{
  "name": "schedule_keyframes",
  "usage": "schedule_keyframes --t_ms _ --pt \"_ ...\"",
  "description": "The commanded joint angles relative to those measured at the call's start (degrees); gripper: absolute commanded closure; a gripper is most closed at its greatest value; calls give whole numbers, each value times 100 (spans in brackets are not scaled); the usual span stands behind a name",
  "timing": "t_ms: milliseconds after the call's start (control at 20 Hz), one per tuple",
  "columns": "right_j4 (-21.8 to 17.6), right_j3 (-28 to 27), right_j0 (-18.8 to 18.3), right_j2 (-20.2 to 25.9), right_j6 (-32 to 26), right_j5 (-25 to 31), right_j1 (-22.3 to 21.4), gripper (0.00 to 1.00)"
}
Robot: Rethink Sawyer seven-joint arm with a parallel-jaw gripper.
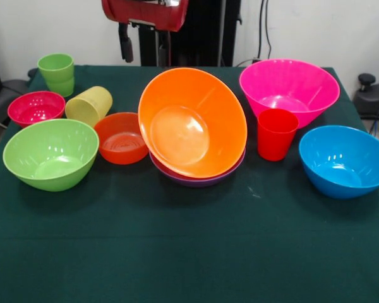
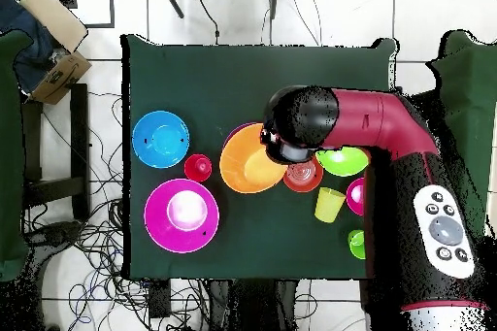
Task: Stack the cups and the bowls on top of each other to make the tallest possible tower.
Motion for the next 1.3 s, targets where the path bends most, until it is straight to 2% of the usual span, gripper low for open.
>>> schedule_keyframes --t_ms 50,150,250,400,500,850,1050,1300 --pt "374 96 -11 572 -451 -386 51 0" --pt "245 -4 -37 650 -953 4 44 0" --pt "167 -131 31 618 -1001 277 27 0" --pt "127 -351 204 547 -705 367 85 0" --pt "45 -409 246 565 -818 437 100 0" --pt "-89 -209 240 546 -979 176 104 0" --pt "-100 -241 149 616 -1224 365 78 0" --pt "-140 -188 32 675 -1354 318 117 0"
